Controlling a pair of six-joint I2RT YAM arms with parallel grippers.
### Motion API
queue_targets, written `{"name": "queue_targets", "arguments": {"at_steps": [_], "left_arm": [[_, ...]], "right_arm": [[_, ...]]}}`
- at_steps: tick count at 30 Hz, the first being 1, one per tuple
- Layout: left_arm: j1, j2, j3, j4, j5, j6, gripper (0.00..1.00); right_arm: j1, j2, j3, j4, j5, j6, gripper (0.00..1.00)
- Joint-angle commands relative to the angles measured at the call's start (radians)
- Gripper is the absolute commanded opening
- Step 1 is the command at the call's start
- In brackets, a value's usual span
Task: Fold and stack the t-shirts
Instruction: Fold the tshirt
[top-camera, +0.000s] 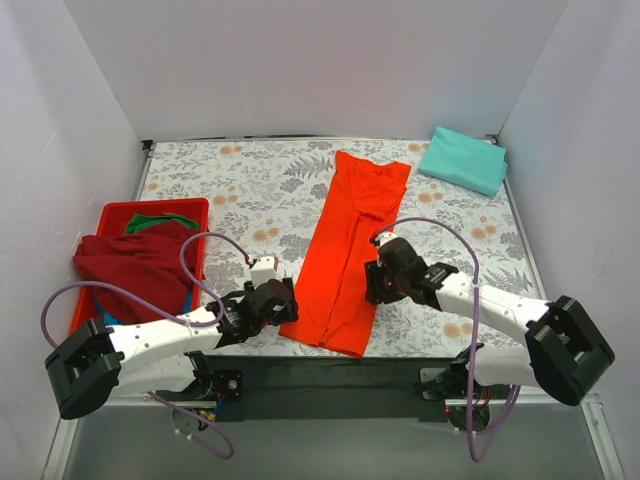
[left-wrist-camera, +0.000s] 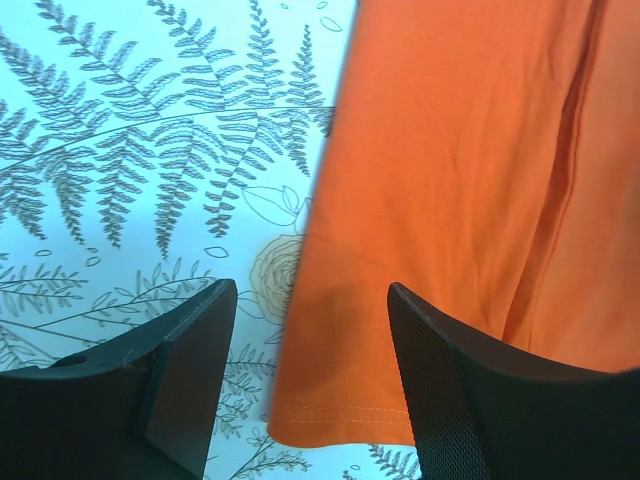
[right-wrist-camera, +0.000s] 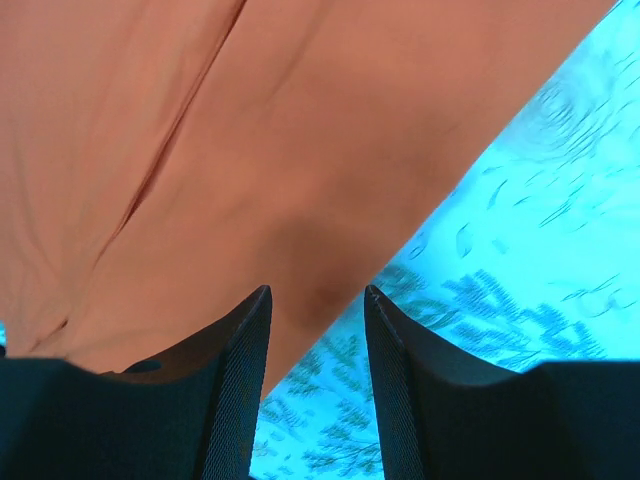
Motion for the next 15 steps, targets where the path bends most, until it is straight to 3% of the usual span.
{"name": "queue_targets", "arguments": {"at_steps": [1, 8, 15], "left_arm": [[0.016, -0.047, -0.001, -0.043, -0.033, 0.029, 0.61], [0.020, -0.030, -0.007, -0.023, 0.036, 0.052, 0.60], [0.020, -0.033, -0.013, -0.012, 0.059, 0.063, 0.60]], "right_arm": [[0.116, -0.103, -0.054, 0.012, 0.105, 0.173, 0.49], [0.360, -0.144, -0.106, -0.026, 0.159, 0.362, 0.49], [0.504, -0.081, -0.054, -0.142, 0.242, 0.511, 0.49]]}}
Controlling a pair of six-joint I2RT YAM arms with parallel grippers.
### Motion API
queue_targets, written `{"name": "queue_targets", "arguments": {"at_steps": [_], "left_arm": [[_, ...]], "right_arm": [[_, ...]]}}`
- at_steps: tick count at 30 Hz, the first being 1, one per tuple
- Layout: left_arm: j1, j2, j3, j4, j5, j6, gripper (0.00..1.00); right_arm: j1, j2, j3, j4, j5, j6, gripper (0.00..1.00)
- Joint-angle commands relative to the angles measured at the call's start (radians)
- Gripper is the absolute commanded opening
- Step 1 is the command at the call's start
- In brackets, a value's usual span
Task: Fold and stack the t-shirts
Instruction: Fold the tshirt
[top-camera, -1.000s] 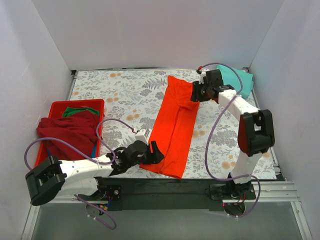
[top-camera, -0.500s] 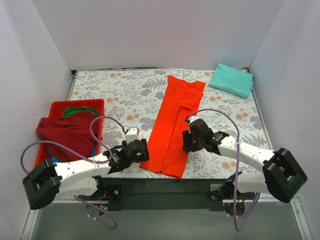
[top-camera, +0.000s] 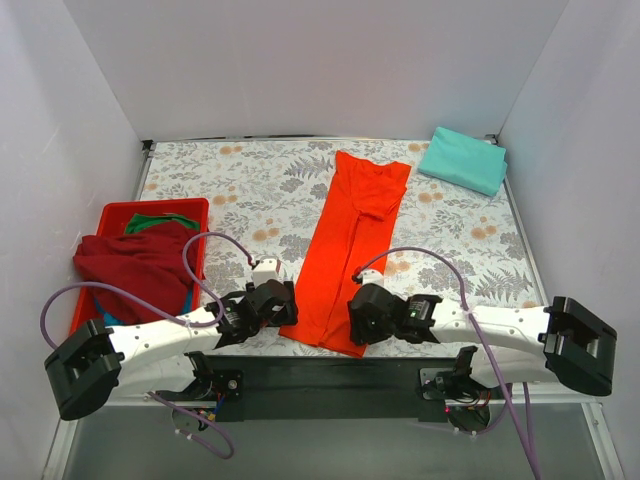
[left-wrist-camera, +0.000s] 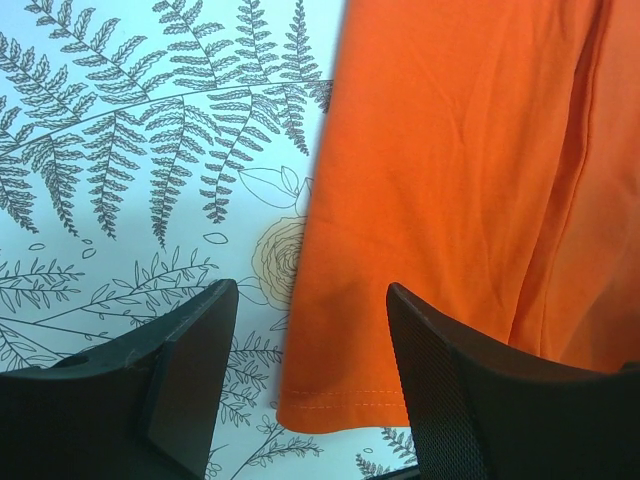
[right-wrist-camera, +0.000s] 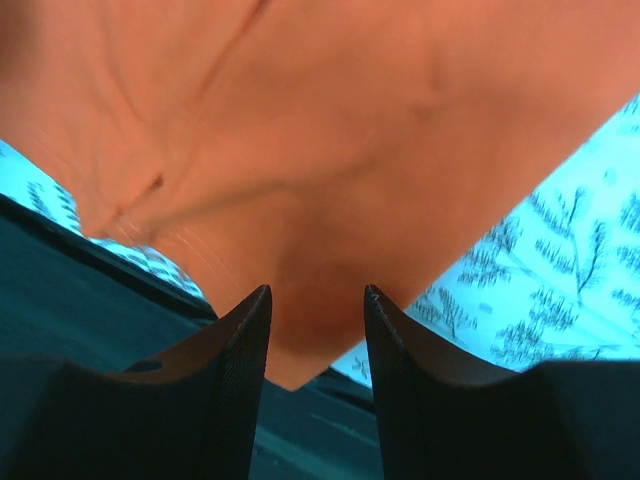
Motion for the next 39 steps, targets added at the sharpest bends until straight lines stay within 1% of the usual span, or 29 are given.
{"name": "queue_targets", "arguments": {"at_steps": [1, 8, 14, 20, 26, 29, 30, 31, 34, 39], "left_arm": [[0.007, -0.023, -0.006, 0.008, 0.010, 0.020, 0.60], [0.007, -0.032, -0.012, 0.008, 0.020, 0.017, 0.60], [0.007, -0.024, -0.017, 0.014, 0.033, 0.013, 0.59], [0.007, -0.041, -0.024, 0.014, 0.045, 0.012, 0.59], [0.007, -0.046, -0.031, 0.013, 0.060, 0.012, 0.59], [0.007, -0.038, -0.024, 0.002, 0.068, 0.004, 0.59], [0.007, -0.037, -0.021, -0.003, 0.079, 0.003, 0.58], [0.007, -0.038, -0.018, -0.013, 0.083, 0.000, 0.58], [0.007, -0.037, -0.005, -0.045, 0.114, -0.003, 0.57], [0.007, -0.032, 0.003, -0.063, 0.152, -0.005, 0.53]], "right_arm": [[0.061, 0.029, 0.048, -0.098, 0.087, 0.124, 0.49], [0.139, 0.078, 0.097, -0.198, 0.127, 0.218, 0.48], [0.182, 0.081, 0.114, -0.230, 0.143, 0.267, 0.47], [0.194, 0.107, 0.108, -0.230, 0.154, 0.291, 0.45], [0.197, 0.133, 0.101, -0.230, 0.153, 0.305, 0.37], [0.197, 0.132, 0.087, -0.230, 0.151, 0.313, 0.24], [0.197, 0.132, 0.084, -0.232, 0.148, 0.314, 0.18], [0.197, 0.126, 0.076, -0.233, 0.147, 0.317, 0.16], [0.197, 0.110, 0.065, -0.255, 0.151, 0.331, 0.15], [0.197, 0.060, 0.050, -0.322, 0.171, 0.353, 0.15]]}}
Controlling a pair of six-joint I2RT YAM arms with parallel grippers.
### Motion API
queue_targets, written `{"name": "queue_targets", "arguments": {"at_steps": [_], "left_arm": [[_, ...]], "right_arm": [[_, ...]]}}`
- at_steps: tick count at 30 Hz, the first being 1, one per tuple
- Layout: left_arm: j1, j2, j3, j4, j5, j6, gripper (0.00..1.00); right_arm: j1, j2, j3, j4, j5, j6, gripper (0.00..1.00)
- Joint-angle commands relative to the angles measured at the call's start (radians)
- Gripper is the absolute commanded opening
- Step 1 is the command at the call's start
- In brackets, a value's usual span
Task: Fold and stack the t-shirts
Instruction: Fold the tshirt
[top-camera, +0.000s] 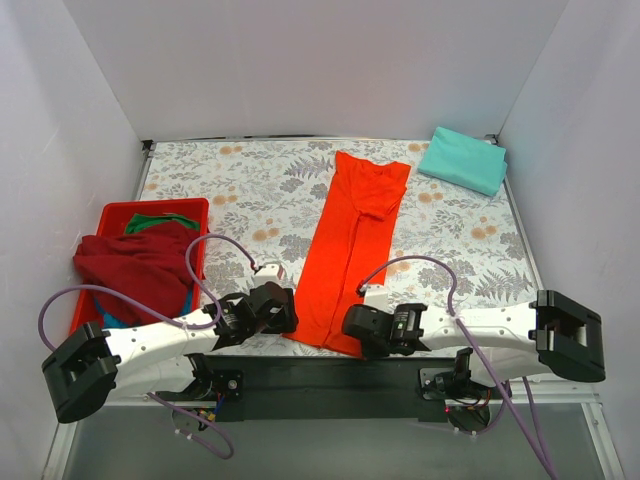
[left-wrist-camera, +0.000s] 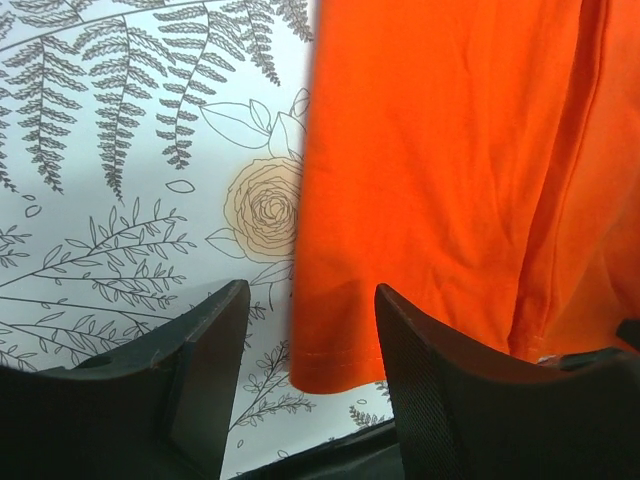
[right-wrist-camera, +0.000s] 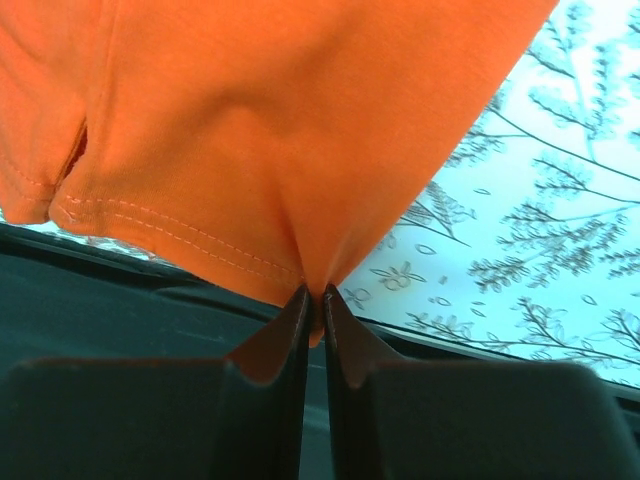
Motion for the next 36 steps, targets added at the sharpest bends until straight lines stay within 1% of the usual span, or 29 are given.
{"name": "queue_targets", "arguments": {"at_steps": [1, 7, 12, 14, 17, 18, 19, 22, 30, 35, 36], "left_arm": [[0.007, -0.002, 0.017, -0.031, 0.049, -0.003, 0.51], [-0.002, -0.003, 0.020, -0.048, 0.078, -0.012, 0.45], [-0.022, -0.015, 0.009, -0.030, 0.155, -0.007, 0.43], [-0.033, 0.000, 0.006, -0.027, 0.157, -0.006, 0.42], [-0.043, 0.025, 0.012, -0.033, 0.164, -0.006, 0.37], [-0.045, 0.025, 0.014, -0.036, 0.164, -0.010, 0.35], [-0.045, 0.020, 0.014, -0.047, 0.155, -0.016, 0.32], [-0.049, -0.003, 0.011, -0.060, 0.149, -0.032, 0.28], [-0.066, 0.009, 0.011, -0.076, 0.155, -0.044, 0.24], [-0.073, 0.012, 0.014, -0.076, 0.155, -0.047, 0.19], [-0.073, 0.011, 0.012, -0.077, 0.158, -0.046, 0.16]], "right_arm": [[0.007, -0.048, -0.032, -0.093, 0.044, 0.040, 0.15], [0.007, -0.124, -0.079, -0.110, 0.059, 0.063, 0.15], [0.007, -0.126, -0.081, -0.111, 0.073, 0.063, 0.16], [0.007, -0.117, -0.076, -0.116, 0.075, 0.062, 0.16], [0.007, -0.108, -0.075, -0.123, 0.079, 0.062, 0.16], [0.007, -0.106, -0.075, -0.125, 0.081, 0.062, 0.16], [0.007, -0.105, -0.073, -0.128, 0.084, 0.062, 0.17], [0.007, -0.106, -0.067, -0.130, 0.089, 0.056, 0.17], [0.007, -0.115, -0.067, -0.136, 0.092, 0.049, 0.17], [0.007, -0.111, -0.064, -0.136, 0.099, 0.049, 0.17], [0.007, -0.109, -0.062, -0.137, 0.099, 0.048, 0.17]]}}
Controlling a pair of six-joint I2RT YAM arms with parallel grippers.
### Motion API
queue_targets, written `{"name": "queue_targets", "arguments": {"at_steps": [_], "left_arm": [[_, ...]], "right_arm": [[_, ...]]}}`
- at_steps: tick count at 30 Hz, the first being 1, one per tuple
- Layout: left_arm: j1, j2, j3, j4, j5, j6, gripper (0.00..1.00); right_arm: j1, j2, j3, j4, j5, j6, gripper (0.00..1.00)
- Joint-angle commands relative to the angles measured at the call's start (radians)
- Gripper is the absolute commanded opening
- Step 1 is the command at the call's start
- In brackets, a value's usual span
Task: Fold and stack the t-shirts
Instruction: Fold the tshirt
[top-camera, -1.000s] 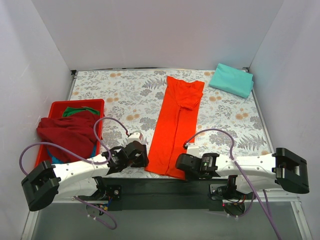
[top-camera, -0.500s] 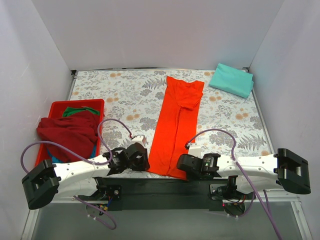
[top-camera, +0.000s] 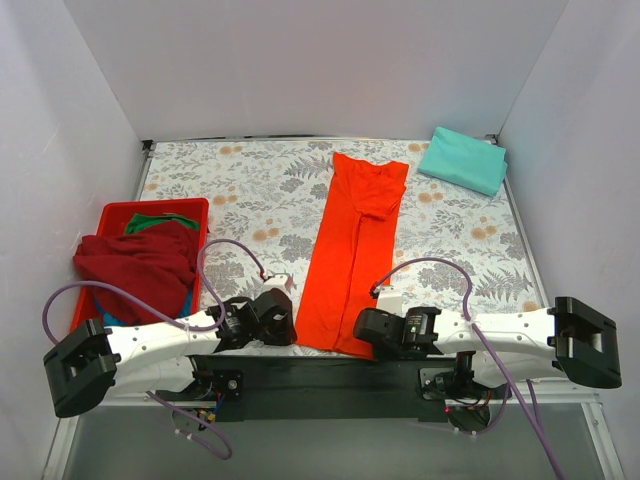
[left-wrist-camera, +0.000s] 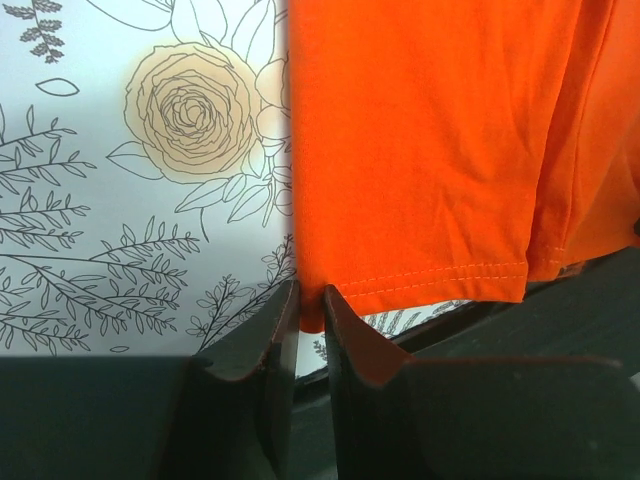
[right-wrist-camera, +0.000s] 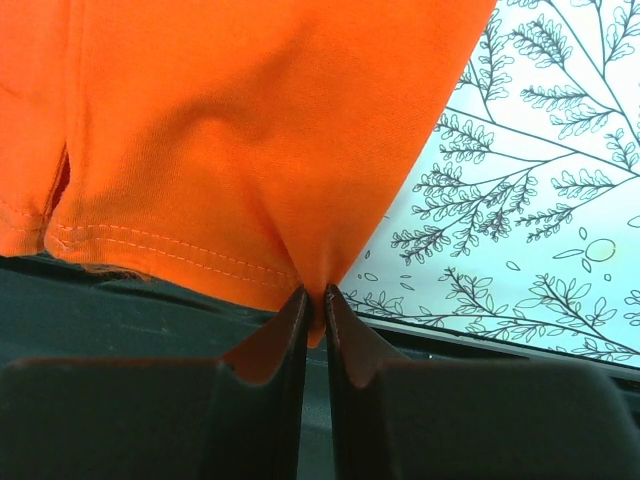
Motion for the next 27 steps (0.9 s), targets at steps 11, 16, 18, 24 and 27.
{"name": "queue_targets", "arguments": {"at_steps": [11, 16, 18, 24, 27], "left_arm": [[-0.010, -0.024, -0.009, 0.008, 0.013, -0.008, 0.00], [-0.010, -0.001, -0.031, 0.090, 0.056, -0.001, 0.00], [-0.010, -0.001, -0.029, 0.102, 0.041, -0.002, 0.00], [-0.010, -0.056, -0.015, 0.169, -0.026, 0.010, 0.00], [-0.008, -0.077, 0.018, 0.168, -0.076, 0.033, 0.00]], "right_arm": [[0.006, -0.022, 0.015, -0.064, 0.073, -0.003, 0.17], [0.006, -0.033, 0.015, -0.064, 0.075, -0.003, 0.17], [0.006, -0.038, 0.024, -0.064, 0.070, -0.012, 0.16], [0.006, -0.047, 0.069, -0.064, 0.090, -0.049, 0.16], [0.006, -0.050, 0.101, -0.064, 0.118, -0.069, 0.15]]}}
